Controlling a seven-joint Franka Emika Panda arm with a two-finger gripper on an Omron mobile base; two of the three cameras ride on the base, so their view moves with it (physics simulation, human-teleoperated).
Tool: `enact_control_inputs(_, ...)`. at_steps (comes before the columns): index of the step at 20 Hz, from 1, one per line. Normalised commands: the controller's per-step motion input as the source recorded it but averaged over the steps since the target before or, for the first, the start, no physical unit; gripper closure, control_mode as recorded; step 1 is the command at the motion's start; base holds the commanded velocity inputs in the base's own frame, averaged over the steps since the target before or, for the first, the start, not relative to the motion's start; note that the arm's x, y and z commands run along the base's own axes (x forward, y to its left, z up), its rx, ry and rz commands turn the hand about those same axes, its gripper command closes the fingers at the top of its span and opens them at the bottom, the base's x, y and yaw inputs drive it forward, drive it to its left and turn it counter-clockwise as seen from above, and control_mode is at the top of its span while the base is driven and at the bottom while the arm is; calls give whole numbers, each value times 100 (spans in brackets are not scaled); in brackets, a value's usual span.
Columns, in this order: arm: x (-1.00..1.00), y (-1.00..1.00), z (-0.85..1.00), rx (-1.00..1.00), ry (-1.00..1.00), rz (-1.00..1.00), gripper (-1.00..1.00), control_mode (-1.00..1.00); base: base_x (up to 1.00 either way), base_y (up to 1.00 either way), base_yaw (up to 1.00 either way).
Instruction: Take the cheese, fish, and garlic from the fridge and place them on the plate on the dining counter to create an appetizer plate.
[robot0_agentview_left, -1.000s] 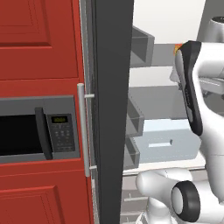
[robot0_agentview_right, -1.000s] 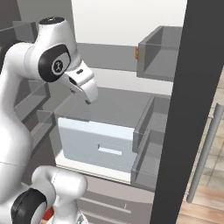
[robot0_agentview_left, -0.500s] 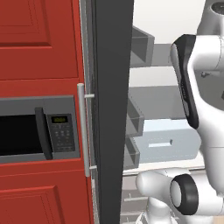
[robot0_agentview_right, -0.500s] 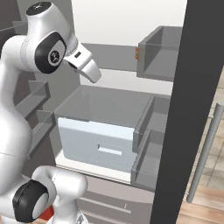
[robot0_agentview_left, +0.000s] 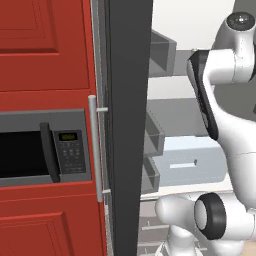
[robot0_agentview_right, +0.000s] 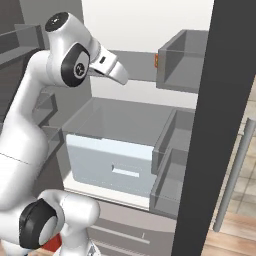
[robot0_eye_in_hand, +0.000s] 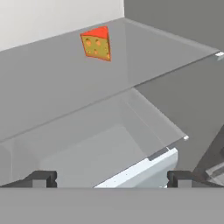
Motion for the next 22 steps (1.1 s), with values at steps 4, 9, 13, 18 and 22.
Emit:
enact_control_inputs(4, 56, -39, 19, -7, 0, 0, -100, -100, 0, 0, 0)
enact_control_inputs(9, 57, -36, 18, -4, 0, 0, -100, -100, 0, 0, 0)
enact_control_inputs(13, 58, -40, 4, -3, 0, 0, -100, -100, 0, 0, 0)
enact_control_inputs(18, 54, -37, -3, -1, 0, 0, -100, -100, 0, 0, 0)
enact_control_inputs(22, 55, -32, -12, 0, 1, 0, -100, -100, 0, 0, 0)
